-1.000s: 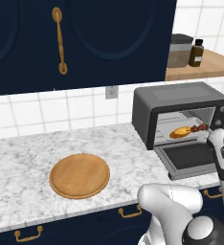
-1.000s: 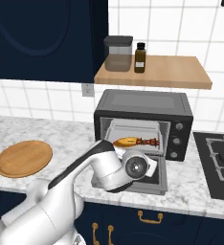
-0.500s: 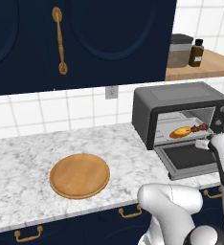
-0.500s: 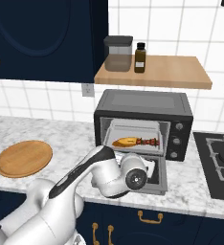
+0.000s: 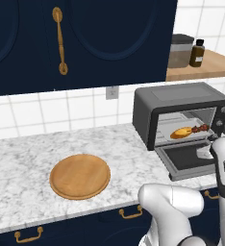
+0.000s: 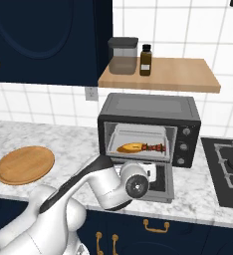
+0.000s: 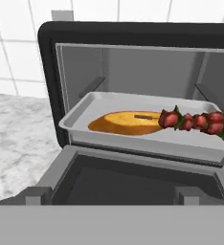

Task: Pick up the kebab skewer and baguette bread, and place them inside the toaster oven. Close the toaster oven door and start by setting the timer.

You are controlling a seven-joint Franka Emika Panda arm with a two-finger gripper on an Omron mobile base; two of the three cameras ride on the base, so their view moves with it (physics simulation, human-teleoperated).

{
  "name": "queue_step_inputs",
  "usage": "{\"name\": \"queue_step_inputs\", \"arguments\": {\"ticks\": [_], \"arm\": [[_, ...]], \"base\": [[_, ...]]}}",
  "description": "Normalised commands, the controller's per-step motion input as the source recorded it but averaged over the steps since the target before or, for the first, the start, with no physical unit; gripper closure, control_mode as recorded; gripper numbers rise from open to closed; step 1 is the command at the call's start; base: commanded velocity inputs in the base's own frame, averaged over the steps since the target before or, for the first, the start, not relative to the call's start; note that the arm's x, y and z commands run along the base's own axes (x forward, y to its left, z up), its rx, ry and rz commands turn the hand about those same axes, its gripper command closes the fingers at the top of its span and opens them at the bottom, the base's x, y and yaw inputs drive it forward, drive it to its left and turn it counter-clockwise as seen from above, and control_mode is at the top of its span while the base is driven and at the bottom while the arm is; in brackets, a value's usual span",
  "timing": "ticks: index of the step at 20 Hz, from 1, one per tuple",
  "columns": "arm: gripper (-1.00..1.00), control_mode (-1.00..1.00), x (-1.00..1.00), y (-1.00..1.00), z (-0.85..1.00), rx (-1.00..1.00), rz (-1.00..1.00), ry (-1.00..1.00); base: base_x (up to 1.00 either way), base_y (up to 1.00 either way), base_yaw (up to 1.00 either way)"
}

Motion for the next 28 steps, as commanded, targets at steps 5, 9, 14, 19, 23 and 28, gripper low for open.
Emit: {"name": "queue_step_inputs", "arguments": {"ticks": [5, 9, 14, 19, 23, 28], "arm": [[-1.00, -1.00, 0.00, -0.01, 0.00, -0.01, -0.11, 0.00], [-1.00, -1.00, 0.15, -0.08, 0.00, 0.00, -0.23, 0.00], [-1.00, -1.00, 0.39, -0.14, 0.00, 0.00, -0.11, -0.02], [-1.00, -1.00, 0.06, -0.17, -0.03, 0.00, -0.03, 0.00], [-1.00, -1.00, 0.07, -0.21, -0.05, 0.00, 0.00, 0.00], [-1.00, -1.00, 0.39, -0.01, -0.14, 0.00, 0.00, -0.04]], "base": [[0.00, 0.00, 0.00], [0.00, 0.00, 0.00], [0.00, 0.00, 0.00], [0.00, 0.00, 0.00], [0.00, 0.00, 0.00], [0.00, 0.00, 0.00]]}}
